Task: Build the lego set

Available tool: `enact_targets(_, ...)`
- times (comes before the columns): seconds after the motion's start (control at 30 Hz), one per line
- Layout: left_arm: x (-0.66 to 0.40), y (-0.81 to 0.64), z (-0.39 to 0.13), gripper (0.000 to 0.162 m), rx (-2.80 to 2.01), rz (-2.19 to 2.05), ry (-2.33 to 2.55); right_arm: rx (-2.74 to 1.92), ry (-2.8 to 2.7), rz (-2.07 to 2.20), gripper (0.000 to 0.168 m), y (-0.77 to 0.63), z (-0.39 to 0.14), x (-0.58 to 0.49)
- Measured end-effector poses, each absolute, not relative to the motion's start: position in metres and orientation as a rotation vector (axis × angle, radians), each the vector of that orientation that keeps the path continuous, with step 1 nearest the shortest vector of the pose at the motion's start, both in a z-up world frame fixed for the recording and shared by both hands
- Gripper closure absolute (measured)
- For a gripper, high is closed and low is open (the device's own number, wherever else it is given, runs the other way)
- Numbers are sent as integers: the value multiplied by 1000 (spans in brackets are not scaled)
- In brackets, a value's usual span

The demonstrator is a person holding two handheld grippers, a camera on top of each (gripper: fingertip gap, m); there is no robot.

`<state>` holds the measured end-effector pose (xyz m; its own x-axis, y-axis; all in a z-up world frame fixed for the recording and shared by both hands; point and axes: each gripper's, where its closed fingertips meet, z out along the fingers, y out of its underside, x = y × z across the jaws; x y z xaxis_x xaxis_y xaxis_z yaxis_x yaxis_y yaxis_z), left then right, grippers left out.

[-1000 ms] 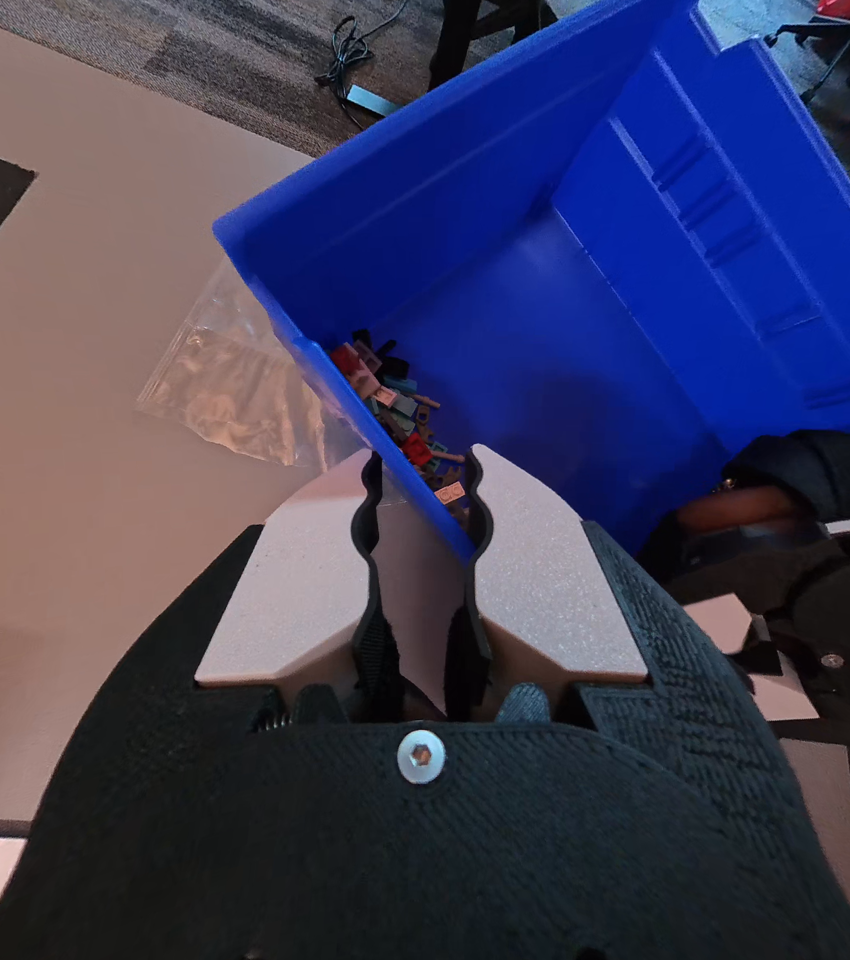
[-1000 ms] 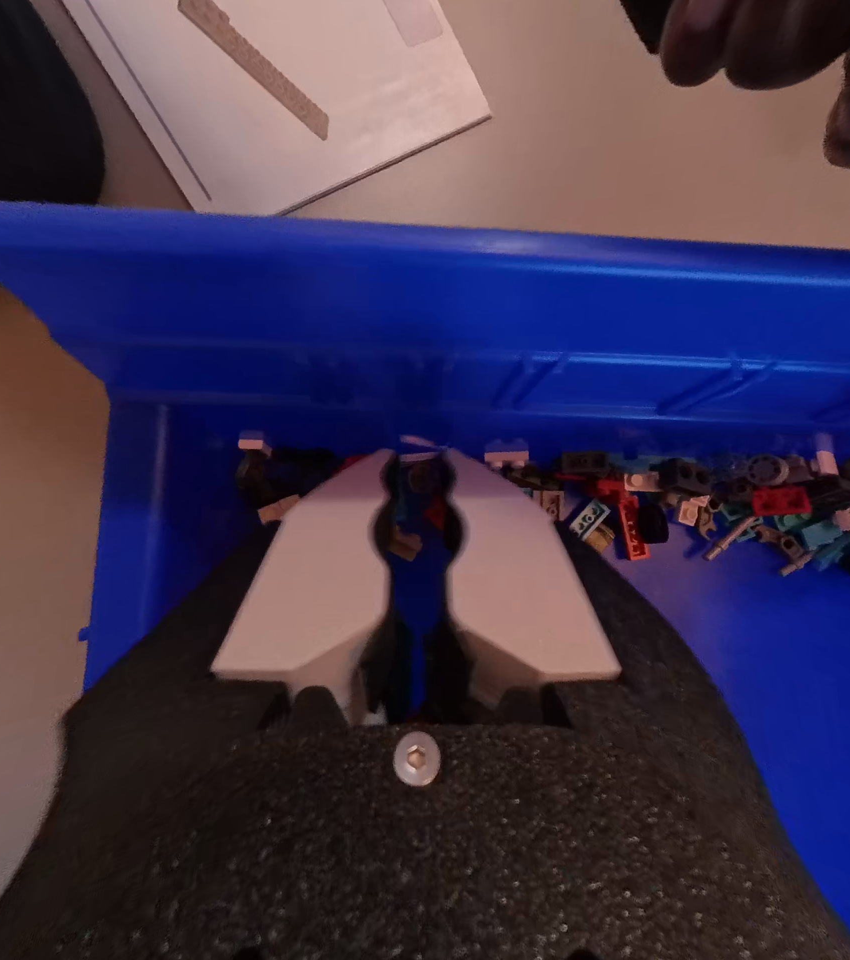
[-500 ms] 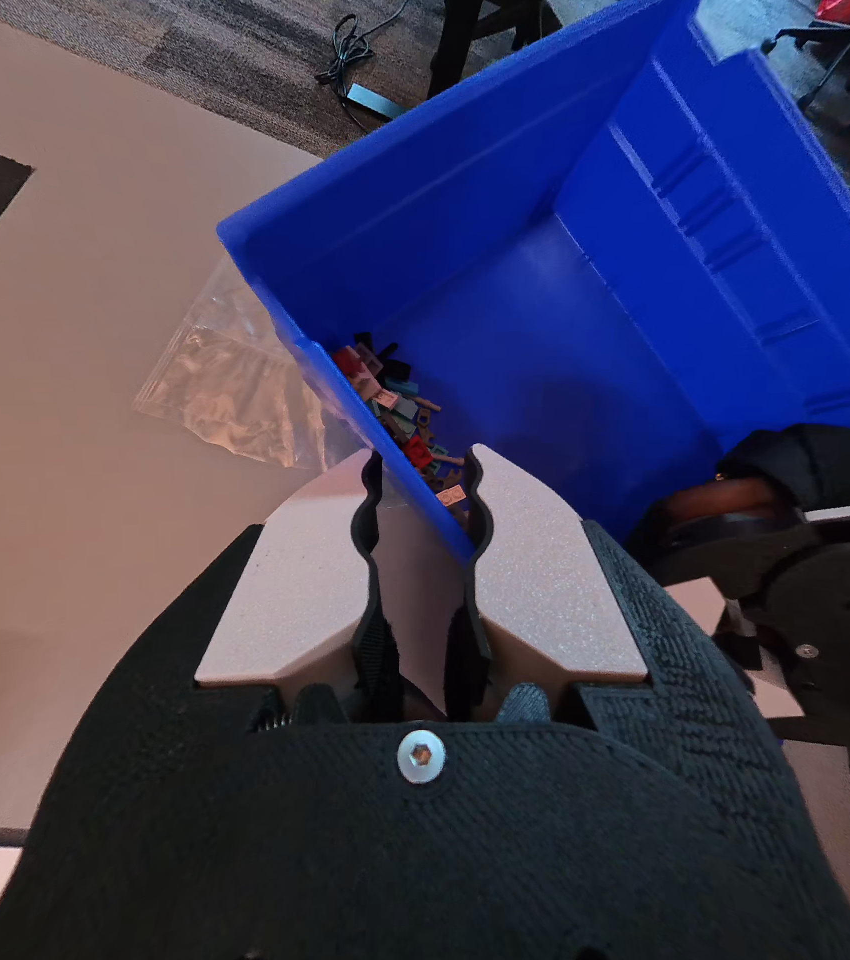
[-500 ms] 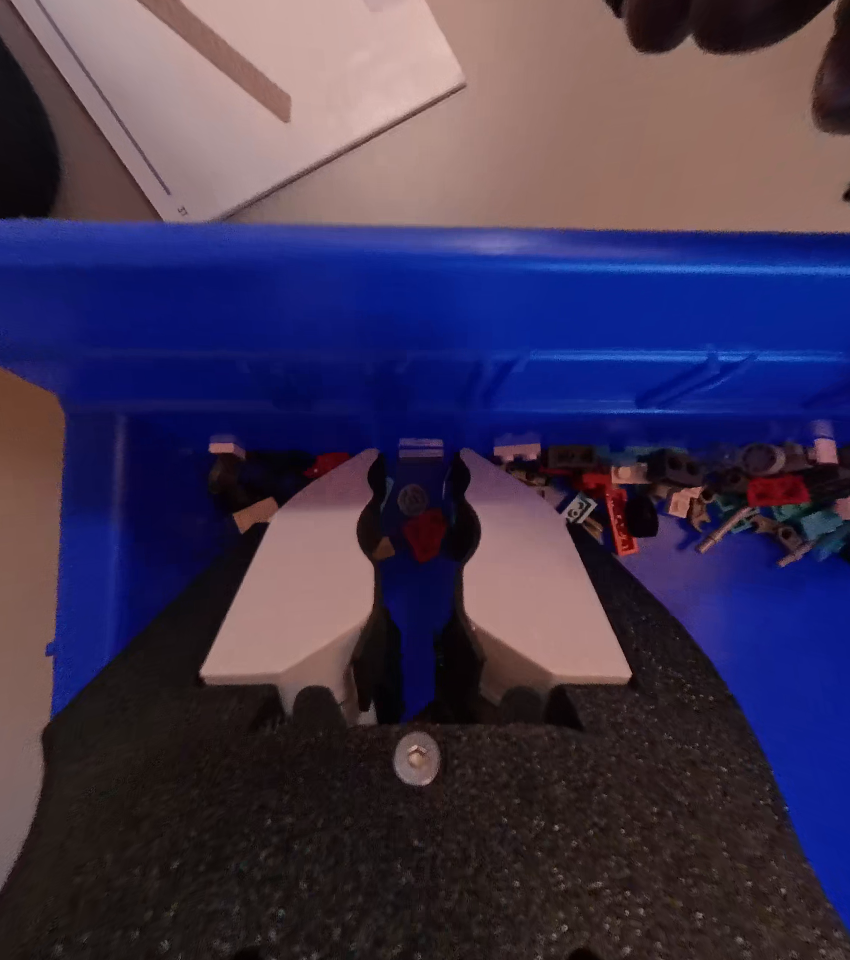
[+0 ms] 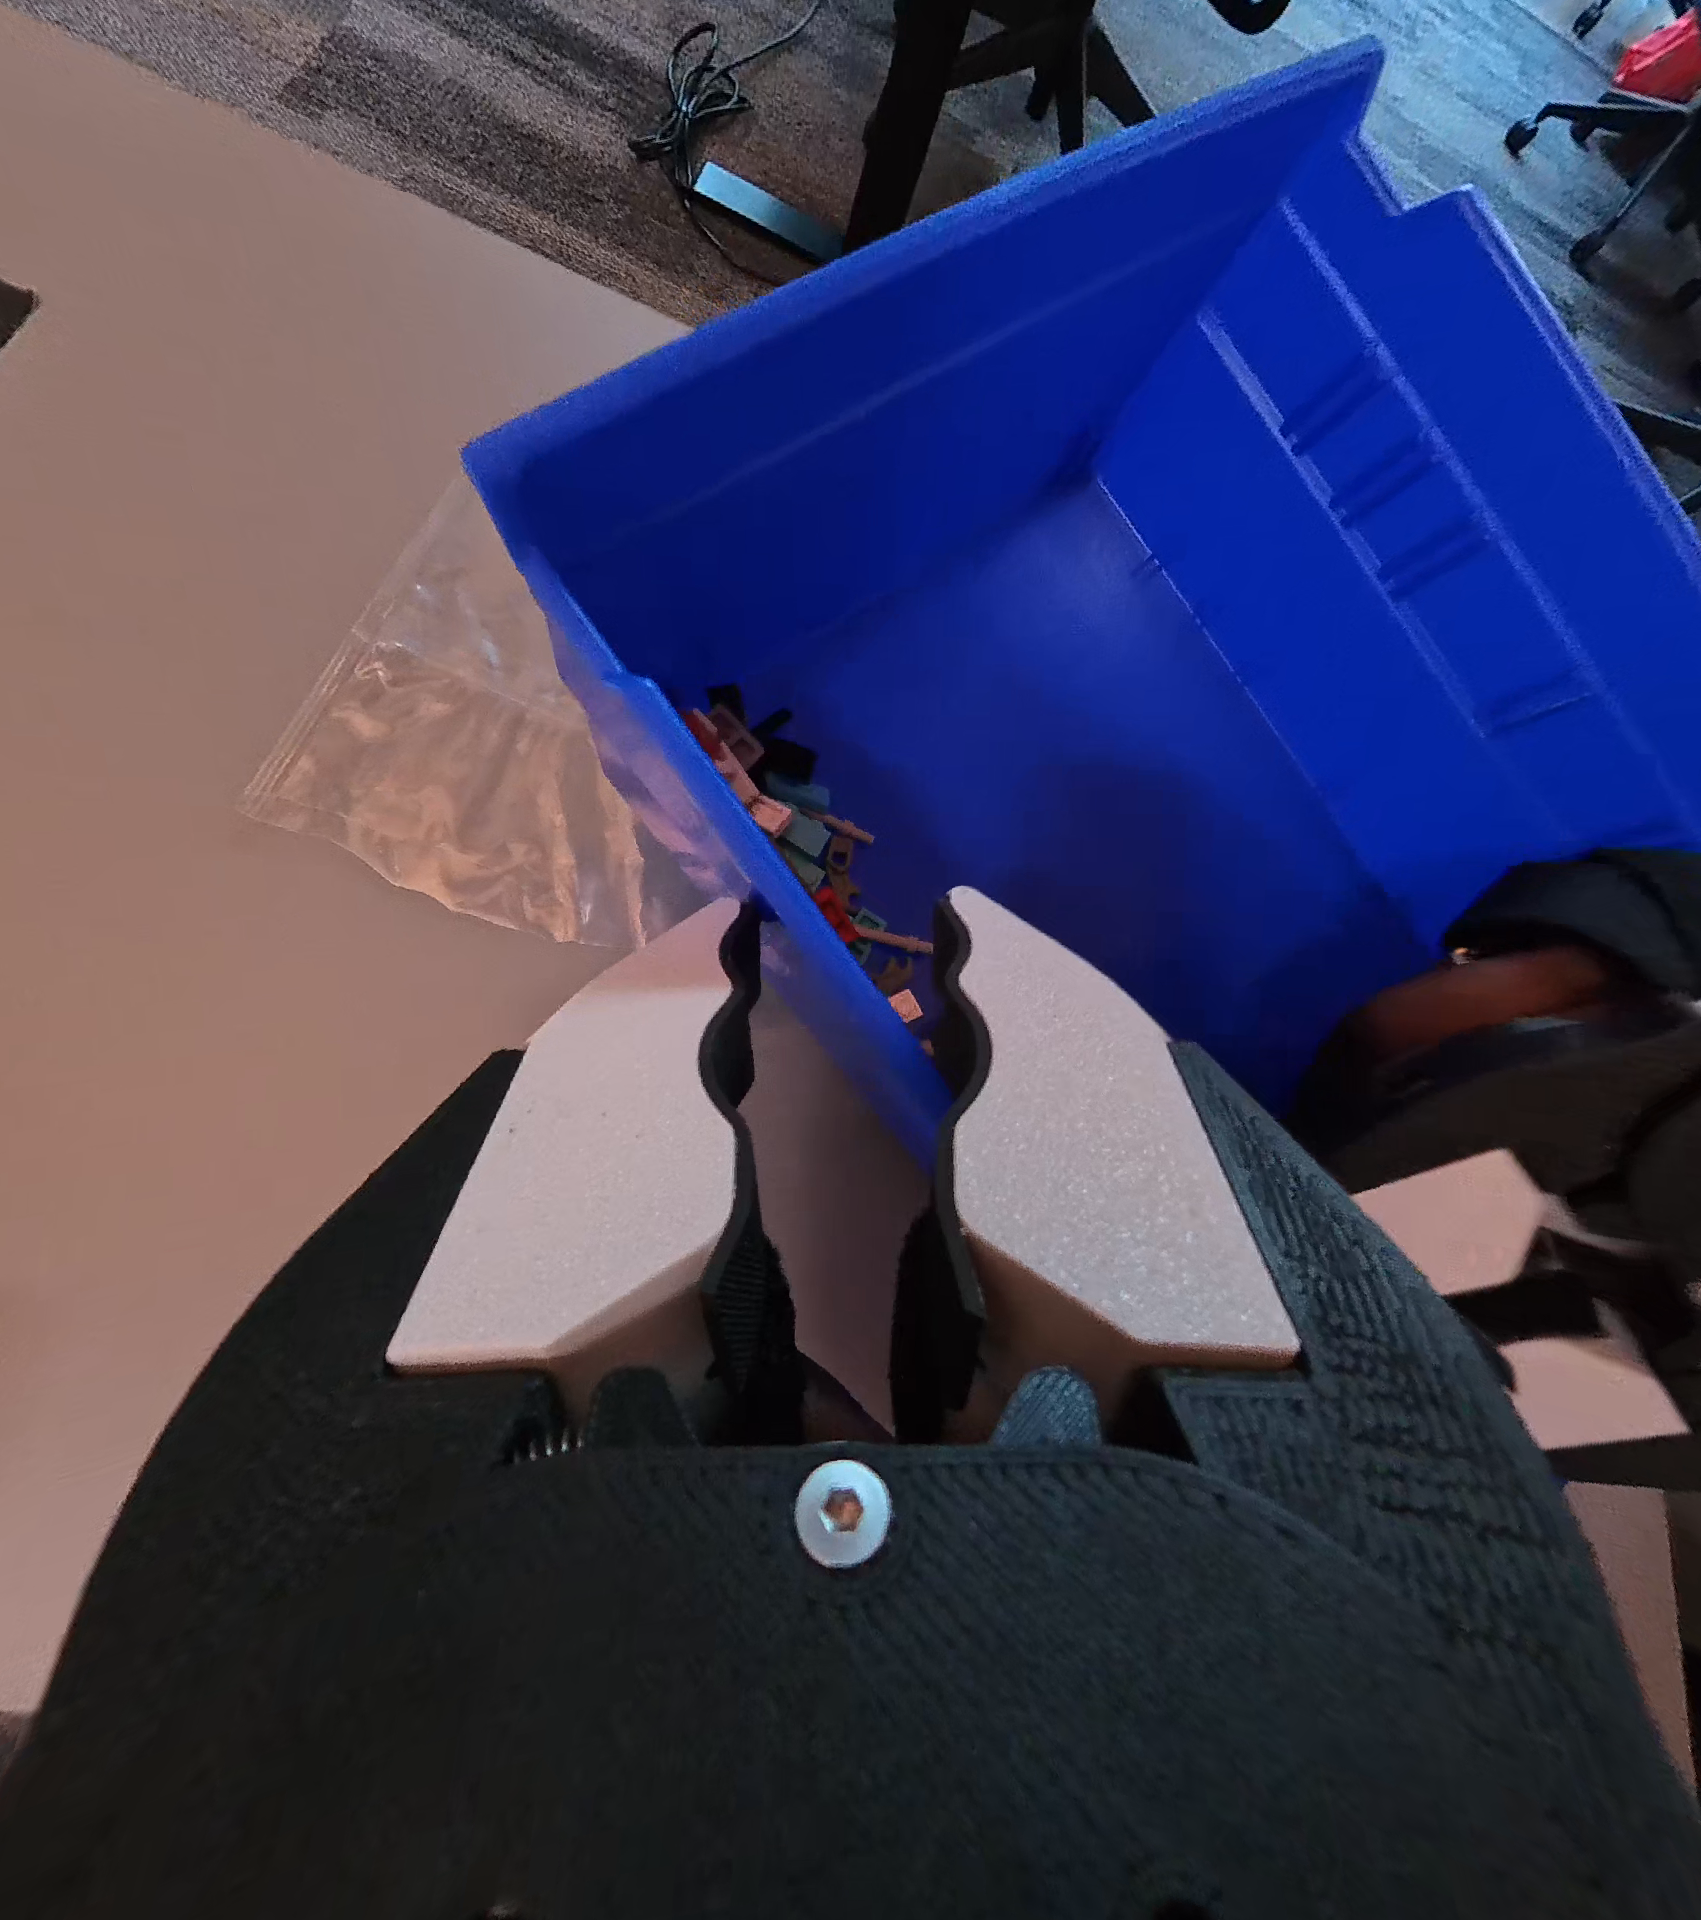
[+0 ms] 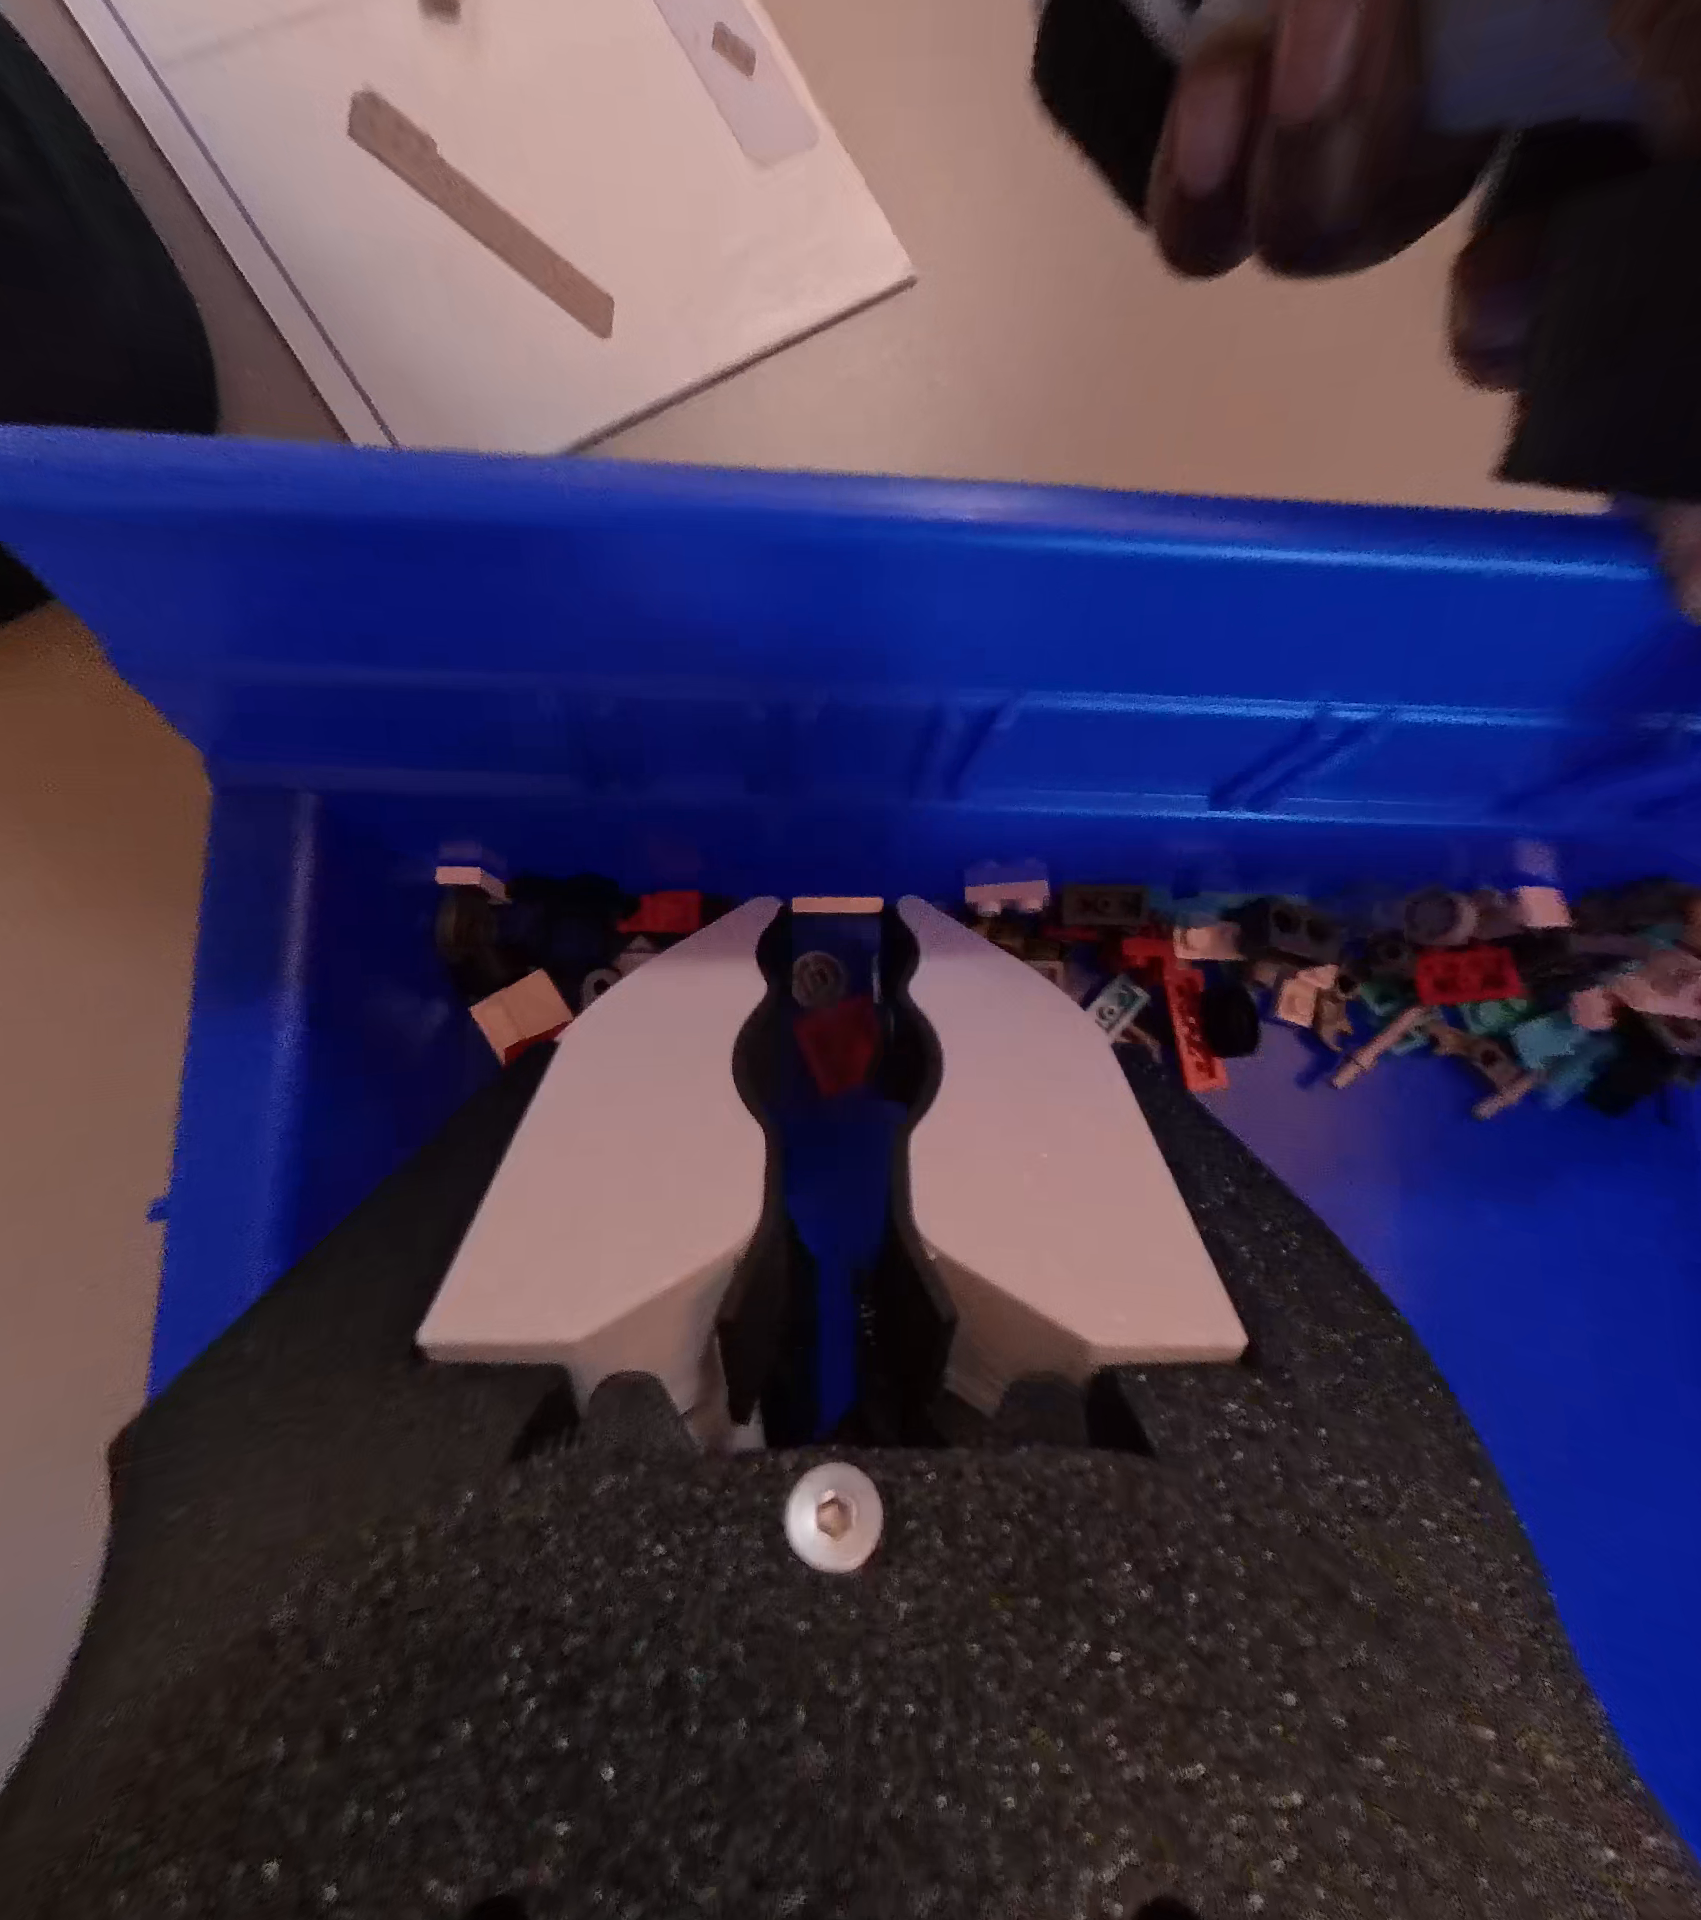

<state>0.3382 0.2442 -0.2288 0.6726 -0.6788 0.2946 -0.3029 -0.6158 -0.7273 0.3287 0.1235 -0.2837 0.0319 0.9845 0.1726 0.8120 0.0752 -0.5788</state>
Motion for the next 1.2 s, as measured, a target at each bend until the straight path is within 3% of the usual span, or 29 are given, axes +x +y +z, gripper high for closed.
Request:
enact_targets(0.43,338,259,-225,111,-2105,-866,545,-1311,-1395,713,152,89,-132,344)
enact_targets(0.53,320,243,-177,111,-1891,-1045,438,-1318,-1419,603,152,88,-124,344)
enact_targets(0.63,302,186,-126,115,-1720,-1486,386,-1306,-1481,481,152,87,-121,332)
enact_targets(0.73,280,126,-103,118,-1631,-1807,331,-1239,-1538,432,152,75,-112,303)
enact_targets(0.97,230,31,-95,122,-1577,-1777,404,-1067,-1698,385,152,27,-98,223)
enact_targets(1.2,186,-16,-96,137,-1603,-1574,426,-925,-1808,340,152,-18,-94,164)
